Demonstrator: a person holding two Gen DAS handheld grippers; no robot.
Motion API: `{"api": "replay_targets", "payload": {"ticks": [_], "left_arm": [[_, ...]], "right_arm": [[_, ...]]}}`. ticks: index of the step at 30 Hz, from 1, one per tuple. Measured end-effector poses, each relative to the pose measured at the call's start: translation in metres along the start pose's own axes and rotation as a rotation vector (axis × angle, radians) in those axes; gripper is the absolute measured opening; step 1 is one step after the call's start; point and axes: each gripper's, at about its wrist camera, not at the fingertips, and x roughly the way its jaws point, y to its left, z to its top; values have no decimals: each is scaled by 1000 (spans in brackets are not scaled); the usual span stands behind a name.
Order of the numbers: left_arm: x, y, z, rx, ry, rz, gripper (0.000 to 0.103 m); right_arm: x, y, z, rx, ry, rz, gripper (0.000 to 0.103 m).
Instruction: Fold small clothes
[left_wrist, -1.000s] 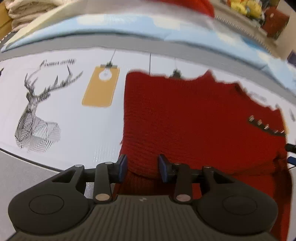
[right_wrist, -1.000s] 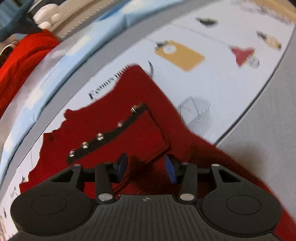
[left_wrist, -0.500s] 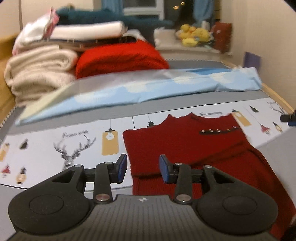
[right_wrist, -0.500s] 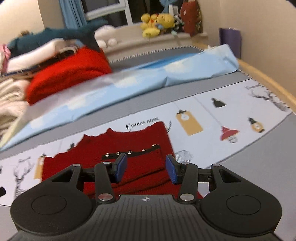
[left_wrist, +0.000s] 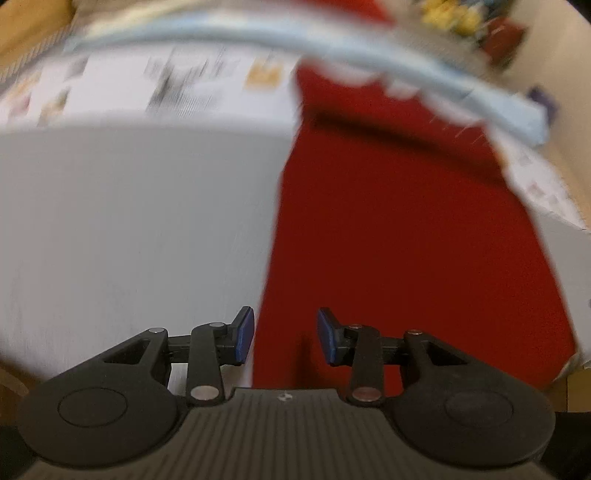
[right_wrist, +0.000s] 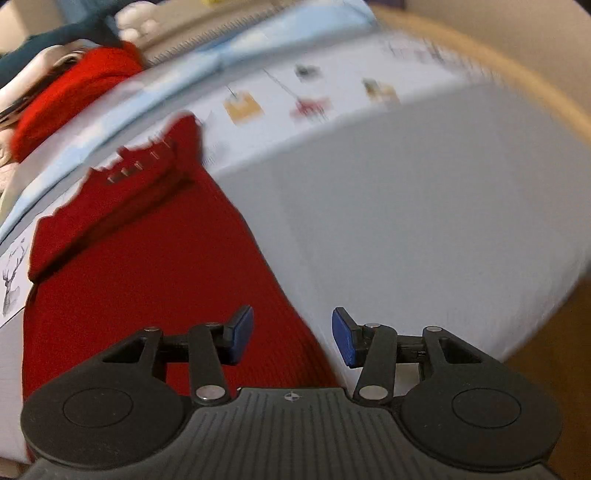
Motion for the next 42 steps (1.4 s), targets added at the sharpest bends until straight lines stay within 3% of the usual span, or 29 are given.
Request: {"api": "replay_targets", "payload": {"ticks": [2, 5, 9, 14, 18, 19, 20, 21, 22, 24, 28, 34, 39, 42], "left_arm": [[7, 10, 0, -45, 37, -37, 41], [11, 22, -2, -69, 53, -16, 41], [18, 34, -13, -158, 125, -58, 41], [20, 25, -21, -85, 106, -20, 41], [22, 21, -21, -70, 92, -17, 40], [22, 21, -22, -62, 89, -14, 39], [24, 18, -21, -53, 86, -13, 29], [24, 16, -22, -40, 85, -21, 24], [23, 15, -22, -38, 85, -30, 20], [20, 16, -23, -38, 86, -33, 19], [21, 23, -25, -92, 116, -59, 19], [23, 18, -24, -60, 113, -47, 19], [13, 12, -22, -20, 91, -39, 11], [-9, 9, -12, -8, 49, -83, 10]], "right_arm": [[7, -9, -6, 15, 14, 6, 49], [20, -15, -15, 41, 27, -9, 49], [31, -5, -21, 33, 57, 15, 49], [49, 5, -36, -46, 127, -39, 50], [53, 12, -45, -102, 126, -74, 51], [53, 13, -45, -107, 124, -75, 50], [53, 14, -46, -109, 124, -80, 48], [53, 15, -47, -108, 123, -80, 42], [52, 15, -47, -106, 122, -74, 28], [50, 14, -47, -93, 121, -49, 20], [46, 11, -47, -80, 117, -32, 21], [51, 14, -49, -108, 136, -57, 29], [49, 19, -49, -107, 120, -45, 19], [39, 19, -45, -82, 86, -17, 17]]}}
